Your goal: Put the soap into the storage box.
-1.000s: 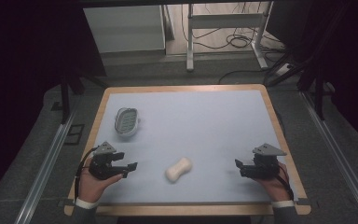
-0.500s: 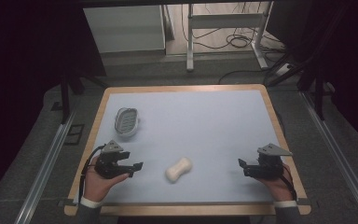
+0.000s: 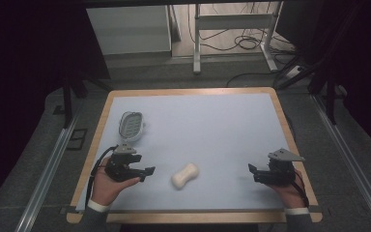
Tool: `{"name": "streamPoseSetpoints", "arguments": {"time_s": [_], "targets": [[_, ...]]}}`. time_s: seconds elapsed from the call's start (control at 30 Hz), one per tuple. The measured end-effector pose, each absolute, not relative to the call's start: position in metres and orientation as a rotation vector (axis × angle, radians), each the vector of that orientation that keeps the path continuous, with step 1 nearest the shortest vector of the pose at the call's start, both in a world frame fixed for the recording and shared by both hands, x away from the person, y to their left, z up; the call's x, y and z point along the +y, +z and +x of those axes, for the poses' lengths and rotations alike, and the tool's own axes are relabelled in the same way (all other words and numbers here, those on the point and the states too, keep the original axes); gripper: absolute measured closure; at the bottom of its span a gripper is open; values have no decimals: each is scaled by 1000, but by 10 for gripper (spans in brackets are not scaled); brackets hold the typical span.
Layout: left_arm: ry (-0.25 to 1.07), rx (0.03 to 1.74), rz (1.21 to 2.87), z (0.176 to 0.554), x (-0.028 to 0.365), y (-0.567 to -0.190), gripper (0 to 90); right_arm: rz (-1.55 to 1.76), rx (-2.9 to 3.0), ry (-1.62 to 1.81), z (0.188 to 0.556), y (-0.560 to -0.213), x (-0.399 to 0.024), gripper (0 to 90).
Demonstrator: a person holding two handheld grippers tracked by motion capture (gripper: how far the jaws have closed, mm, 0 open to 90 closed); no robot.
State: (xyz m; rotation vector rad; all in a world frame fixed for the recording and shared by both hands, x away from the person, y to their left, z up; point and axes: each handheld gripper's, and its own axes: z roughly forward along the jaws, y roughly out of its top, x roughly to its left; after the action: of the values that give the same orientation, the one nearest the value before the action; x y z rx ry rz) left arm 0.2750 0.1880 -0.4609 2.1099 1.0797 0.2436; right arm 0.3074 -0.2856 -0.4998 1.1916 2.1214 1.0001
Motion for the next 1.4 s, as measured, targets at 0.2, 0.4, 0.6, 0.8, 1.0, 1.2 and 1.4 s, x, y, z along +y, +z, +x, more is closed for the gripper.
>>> {"name": "streamPoseSetpoints", "arguments": {"time_s": [0.2,0.4,0.6,0.8,1.0,1.2,1.4], "targets": [[229,1057,2134,277,177,-460,282,1198,2120,991,307,-501,-287,99],[213,1031,2168,280,163,-458,277,1199,2117,990,307,-500,-288,99],[203,1020,2182,280,156,-460,276,1197,2118,990,307,-501,-288,99],[199,1005,2198,281,148,-460,274,1194,2119,991,307,-501,-288,99],[196,1006,2210,283,142,-460,274,1191,2119,987,307,-501,-288,99],[183,1008,2220,286,132,-462,273,1193,2119,989,307,-502,-289,99],[164,997,2242,289,122,-465,271,1205,2119,980,308,-503,-290,99]]}}
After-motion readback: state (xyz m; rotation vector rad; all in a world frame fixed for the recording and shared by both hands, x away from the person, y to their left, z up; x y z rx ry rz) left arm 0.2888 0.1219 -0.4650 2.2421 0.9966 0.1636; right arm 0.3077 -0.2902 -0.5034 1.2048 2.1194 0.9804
